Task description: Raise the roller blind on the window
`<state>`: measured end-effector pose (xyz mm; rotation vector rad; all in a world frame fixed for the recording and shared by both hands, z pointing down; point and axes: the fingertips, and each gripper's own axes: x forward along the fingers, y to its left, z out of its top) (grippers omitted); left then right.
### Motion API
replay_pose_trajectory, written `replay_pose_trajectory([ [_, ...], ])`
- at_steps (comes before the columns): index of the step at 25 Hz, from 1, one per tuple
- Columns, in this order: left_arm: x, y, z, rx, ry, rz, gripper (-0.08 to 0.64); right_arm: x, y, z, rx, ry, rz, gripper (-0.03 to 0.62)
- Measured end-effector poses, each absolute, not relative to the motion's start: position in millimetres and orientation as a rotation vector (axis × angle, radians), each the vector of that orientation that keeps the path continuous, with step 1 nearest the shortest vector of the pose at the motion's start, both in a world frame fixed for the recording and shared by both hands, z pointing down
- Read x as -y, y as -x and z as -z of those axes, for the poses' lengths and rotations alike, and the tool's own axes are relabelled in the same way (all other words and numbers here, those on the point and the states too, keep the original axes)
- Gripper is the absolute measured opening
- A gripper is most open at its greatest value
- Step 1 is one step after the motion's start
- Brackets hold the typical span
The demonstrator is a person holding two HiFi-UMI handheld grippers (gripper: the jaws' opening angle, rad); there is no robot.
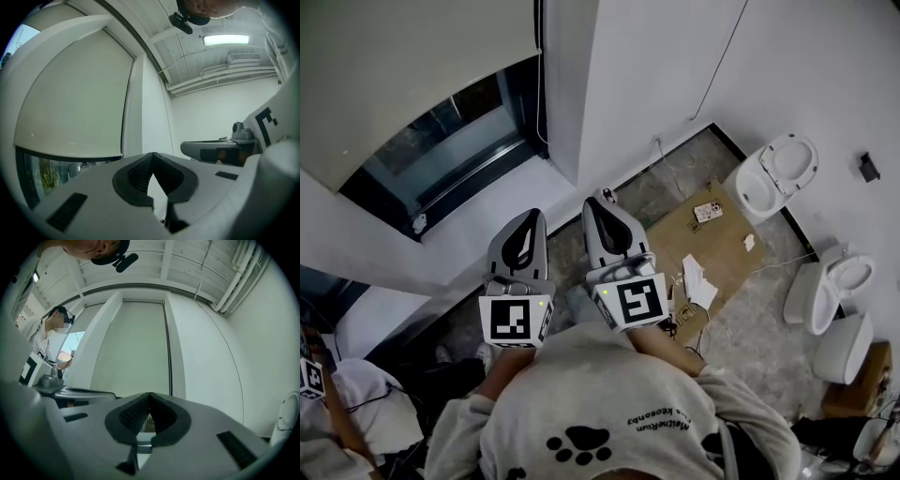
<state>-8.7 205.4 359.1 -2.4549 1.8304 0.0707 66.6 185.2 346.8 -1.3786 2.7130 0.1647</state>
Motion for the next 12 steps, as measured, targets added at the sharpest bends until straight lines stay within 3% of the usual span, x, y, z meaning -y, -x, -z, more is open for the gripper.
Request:
replay_pose_trajectory([
  [12,-134.3,24.5,-364.7,-1.832,2.456,-0.106,0.008,-107.9,-41.9,-350.0,-2.748,1.306,-0.183,0.008],
])
